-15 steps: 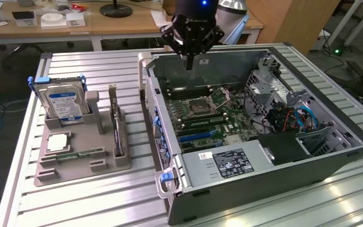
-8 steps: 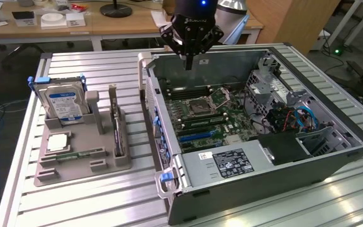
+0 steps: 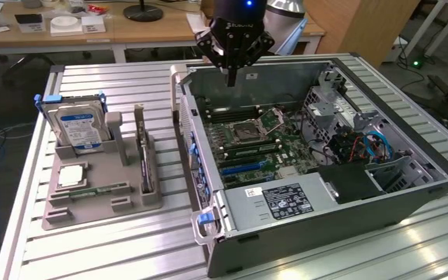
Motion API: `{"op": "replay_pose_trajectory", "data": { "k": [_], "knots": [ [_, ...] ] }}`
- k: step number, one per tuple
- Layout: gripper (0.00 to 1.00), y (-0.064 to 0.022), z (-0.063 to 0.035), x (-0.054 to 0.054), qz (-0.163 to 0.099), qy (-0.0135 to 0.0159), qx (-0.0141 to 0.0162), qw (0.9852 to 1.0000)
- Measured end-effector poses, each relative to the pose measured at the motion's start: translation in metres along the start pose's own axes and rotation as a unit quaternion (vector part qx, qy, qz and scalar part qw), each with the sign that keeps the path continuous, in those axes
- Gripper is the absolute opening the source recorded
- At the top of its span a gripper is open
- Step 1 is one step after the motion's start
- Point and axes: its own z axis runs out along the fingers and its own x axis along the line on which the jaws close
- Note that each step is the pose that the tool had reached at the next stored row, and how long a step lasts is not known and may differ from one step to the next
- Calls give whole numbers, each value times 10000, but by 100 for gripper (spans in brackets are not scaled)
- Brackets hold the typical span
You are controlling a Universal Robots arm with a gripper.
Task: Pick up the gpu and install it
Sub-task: 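Reach for the gpu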
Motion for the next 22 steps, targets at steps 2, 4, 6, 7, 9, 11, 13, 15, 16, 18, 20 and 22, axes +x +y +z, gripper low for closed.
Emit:
{"op": "replay_pose_trajectory", "data": {
  "k": [2, 4, 6, 7, 9, 11, 13, 15, 16, 18, 20, 22],
  "knots": [
    [11, -2, 0, 4, 0, 0, 0, 10000],
    [11, -3, 0, 8, 0, 0, 0, 10000],
    [11, -5, -1, 12, 0, 0, 0, 10000],
    [11, -6, -1, 14, 0, 0, 0, 10000],
    [11, -8, -1, 17, 0, 0, 0, 10000],
    [11, -14, -1, 35, 0, 0, 0, 10000],
    [11, -15, -2, 38, 0, 0, 0, 10000],
    [11, -19, -2, 47, 0, 0, 0, 10000],
    [11, -20, -2, 49, 0, 0, 0, 10000],
    [11, -22, -2, 54, 0, 0, 0, 10000],
    [11, -25, -3, 57, 0, 0, 0, 10000],
    [11, -28, -3, 62, 0, 0, 0, 10000]
  ]
}}
